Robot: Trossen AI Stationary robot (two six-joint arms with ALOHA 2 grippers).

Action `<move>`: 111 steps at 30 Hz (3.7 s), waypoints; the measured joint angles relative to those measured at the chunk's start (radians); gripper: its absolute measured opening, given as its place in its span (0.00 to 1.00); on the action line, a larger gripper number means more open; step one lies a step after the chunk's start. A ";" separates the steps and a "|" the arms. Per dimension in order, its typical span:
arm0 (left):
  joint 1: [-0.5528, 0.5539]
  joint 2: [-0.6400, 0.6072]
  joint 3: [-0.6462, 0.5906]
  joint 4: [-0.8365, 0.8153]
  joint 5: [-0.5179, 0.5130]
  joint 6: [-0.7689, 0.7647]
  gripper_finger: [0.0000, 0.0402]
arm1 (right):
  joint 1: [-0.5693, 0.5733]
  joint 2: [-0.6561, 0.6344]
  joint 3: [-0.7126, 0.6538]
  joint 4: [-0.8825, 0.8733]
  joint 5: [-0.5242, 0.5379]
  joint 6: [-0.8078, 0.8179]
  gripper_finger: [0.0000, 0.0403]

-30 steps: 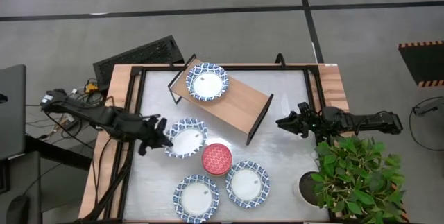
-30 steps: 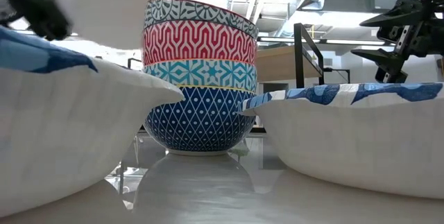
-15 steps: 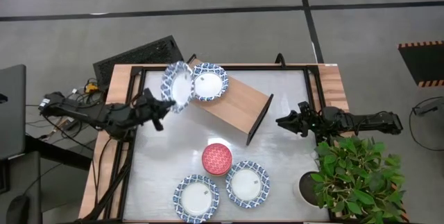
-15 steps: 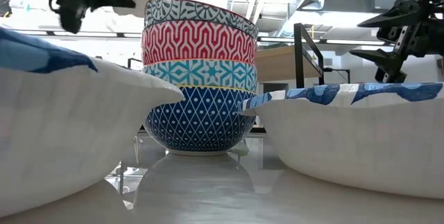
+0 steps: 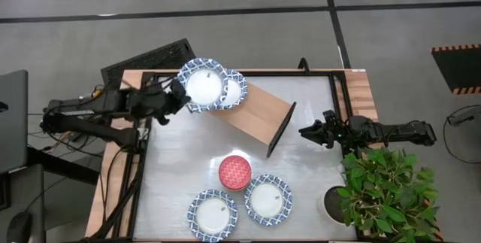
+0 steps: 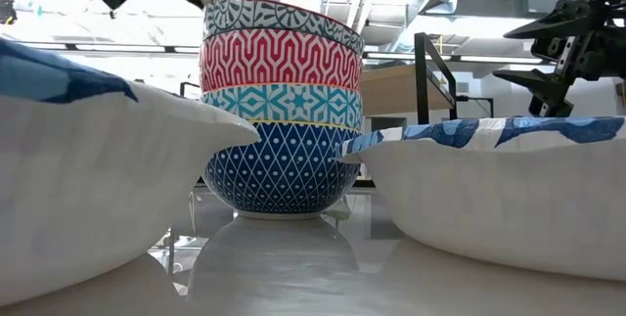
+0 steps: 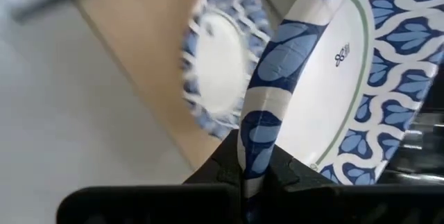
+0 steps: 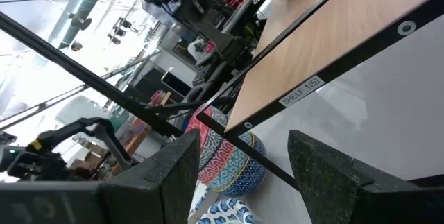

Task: Place and stack bowls onto a shelf
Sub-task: Stack the top white bowl on top of the white bowl on the shelf, then stack the left white bowl on top of the white bowl on the shelf

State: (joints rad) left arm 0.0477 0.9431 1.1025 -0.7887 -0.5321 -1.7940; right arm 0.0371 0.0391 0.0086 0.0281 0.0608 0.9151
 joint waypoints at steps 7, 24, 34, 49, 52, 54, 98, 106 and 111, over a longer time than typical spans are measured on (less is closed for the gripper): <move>0.138 0.148 0.140 -0.058 0.105 0.170 0.00 | 0.000 0.000 0.000 0.000 0.000 -0.007 0.61; 0.365 0.356 0.152 0.012 0.397 0.363 0.00 | 0.001 0.000 0.000 0.000 -0.005 -0.007 0.61; 0.408 0.410 0.152 0.048 0.466 0.398 0.00 | 0.001 0.000 0.000 -0.008 -0.008 -0.007 0.61; 0.408 0.434 0.152 0.038 0.479 0.401 0.01 | 0.001 0.000 0.000 -0.013 -0.008 -0.007 0.61; 0.408 0.434 0.152 0.038 0.466 0.402 0.05 | 0.001 0.000 0.000 -0.013 -0.008 -0.007 0.61; 0.408 0.434 0.152 0.038 0.466 0.412 0.08 | 0.001 0.000 0.000 -0.013 -0.008 -0.007 0.61; 0.081 0.220 0.152 -0.176 0.745 0.828 0.48 | 0.001 0.000 0.000 -0.013 -0.008 -0.022 0.61; -0.207 0.296 0.152 -0.211 0.560 0.843 0.48 | 0.001 0.000 0.000 -0.014 -0.008 0.001 0.61; -0.332 0.376 0.152 -0.211 0.552 0.832 0.48 | 0.001 0.000 0.000 -0.014 -0.008 -0.004 0.61</move>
State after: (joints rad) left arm -0.2841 1.3192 1.2549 -0.9992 0.0200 -0.9623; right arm 0.0380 0.0391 0.0082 0.0142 0.0530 0.9112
